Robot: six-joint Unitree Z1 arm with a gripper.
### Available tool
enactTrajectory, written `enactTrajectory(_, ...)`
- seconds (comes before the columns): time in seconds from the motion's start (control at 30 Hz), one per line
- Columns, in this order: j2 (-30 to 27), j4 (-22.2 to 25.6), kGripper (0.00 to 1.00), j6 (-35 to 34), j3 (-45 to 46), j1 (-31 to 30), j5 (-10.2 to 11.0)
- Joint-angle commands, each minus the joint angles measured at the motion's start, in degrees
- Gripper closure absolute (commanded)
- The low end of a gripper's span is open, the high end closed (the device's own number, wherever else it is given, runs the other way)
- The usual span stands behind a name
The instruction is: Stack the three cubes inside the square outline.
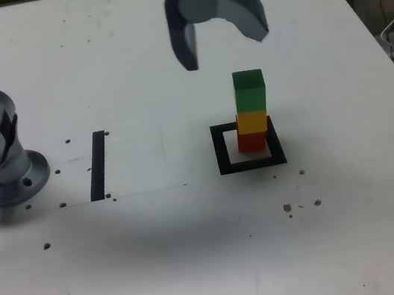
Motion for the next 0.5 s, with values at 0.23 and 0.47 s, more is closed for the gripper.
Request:
enactTrajectory(0.23,-7.89,-0.56,0.01,0.08,9.97,0.16,-0.79)
enactTrajectory(0.47,-14.08,-2.85,0.01,-0.33,22.29,0.53,-1.04)
